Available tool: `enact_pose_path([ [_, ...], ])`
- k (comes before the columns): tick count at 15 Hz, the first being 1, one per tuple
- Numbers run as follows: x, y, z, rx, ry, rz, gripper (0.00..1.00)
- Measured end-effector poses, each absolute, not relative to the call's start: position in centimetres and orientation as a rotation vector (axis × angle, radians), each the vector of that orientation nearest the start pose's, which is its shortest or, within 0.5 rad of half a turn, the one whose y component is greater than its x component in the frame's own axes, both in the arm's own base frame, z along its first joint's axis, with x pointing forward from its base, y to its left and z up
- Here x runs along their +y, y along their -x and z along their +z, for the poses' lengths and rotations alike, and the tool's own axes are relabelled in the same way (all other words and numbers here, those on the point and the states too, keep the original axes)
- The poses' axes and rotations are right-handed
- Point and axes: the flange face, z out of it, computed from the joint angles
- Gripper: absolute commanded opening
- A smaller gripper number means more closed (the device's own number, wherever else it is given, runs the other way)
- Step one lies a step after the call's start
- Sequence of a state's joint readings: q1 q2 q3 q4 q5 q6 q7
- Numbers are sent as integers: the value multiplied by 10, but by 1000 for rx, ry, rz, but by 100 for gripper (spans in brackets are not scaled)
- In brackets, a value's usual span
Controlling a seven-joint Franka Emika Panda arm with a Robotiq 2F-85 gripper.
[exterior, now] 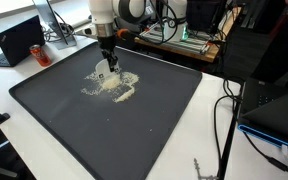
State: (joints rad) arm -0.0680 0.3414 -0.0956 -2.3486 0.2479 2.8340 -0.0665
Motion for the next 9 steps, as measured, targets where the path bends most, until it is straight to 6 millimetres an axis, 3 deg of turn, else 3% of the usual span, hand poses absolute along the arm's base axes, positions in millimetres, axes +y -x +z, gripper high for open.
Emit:
enact_pose_path([
  [9, -102, -529, 177, 526, 3069, -187, 1],
])
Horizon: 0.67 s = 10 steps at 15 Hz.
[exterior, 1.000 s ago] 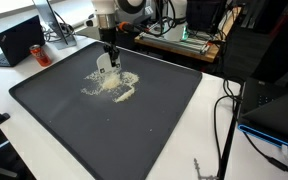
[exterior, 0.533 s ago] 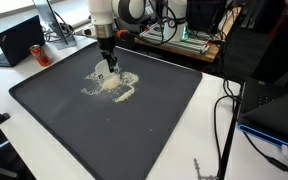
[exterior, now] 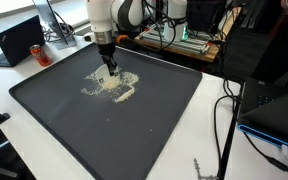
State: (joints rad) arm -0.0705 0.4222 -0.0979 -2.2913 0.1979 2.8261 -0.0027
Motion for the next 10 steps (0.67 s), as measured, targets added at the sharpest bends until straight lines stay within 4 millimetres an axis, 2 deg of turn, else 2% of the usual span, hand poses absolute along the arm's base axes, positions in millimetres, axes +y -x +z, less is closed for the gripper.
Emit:
enact_pose_path([
  [10, -121, -537, 175, 587, 3066, -91, 1],
])
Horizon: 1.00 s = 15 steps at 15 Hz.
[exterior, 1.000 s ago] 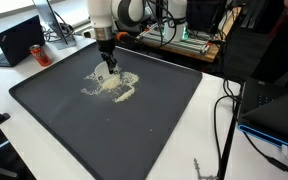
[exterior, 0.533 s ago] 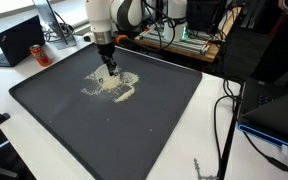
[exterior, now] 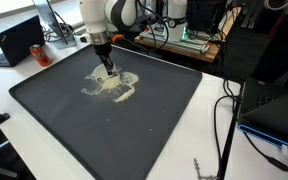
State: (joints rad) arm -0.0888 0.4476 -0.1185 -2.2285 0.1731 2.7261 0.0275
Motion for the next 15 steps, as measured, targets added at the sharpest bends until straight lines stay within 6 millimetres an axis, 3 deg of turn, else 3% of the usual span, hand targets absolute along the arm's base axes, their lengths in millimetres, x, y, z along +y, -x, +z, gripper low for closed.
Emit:
enact_pose_path([
  [7, -151, -539, 175, 665, 3048, -57, 1],
  [15, -171, -539, 174, 721, 3030, -42, 1],
])
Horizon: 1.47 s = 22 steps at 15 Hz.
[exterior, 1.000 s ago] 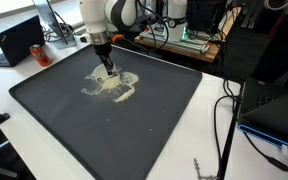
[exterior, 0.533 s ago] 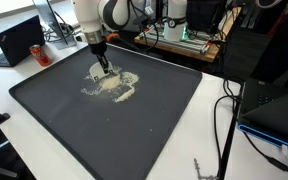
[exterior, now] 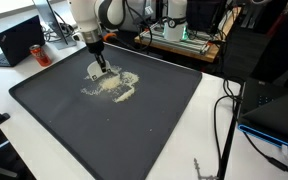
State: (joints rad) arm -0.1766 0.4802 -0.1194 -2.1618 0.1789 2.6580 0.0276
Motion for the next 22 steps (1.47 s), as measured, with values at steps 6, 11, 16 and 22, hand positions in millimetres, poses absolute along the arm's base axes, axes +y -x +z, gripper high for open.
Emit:
enact_pose_path([
  [6, -188, -535, 174, 791, 2988, -51, 1],
  [11, -201, -532, 172, 843, 2937, -63, 1],
  [16, -212, -528, 172, 883, 2893, -76, 1],
  [22, -225, -525, 172, 872, 2896, -107, 1],
])
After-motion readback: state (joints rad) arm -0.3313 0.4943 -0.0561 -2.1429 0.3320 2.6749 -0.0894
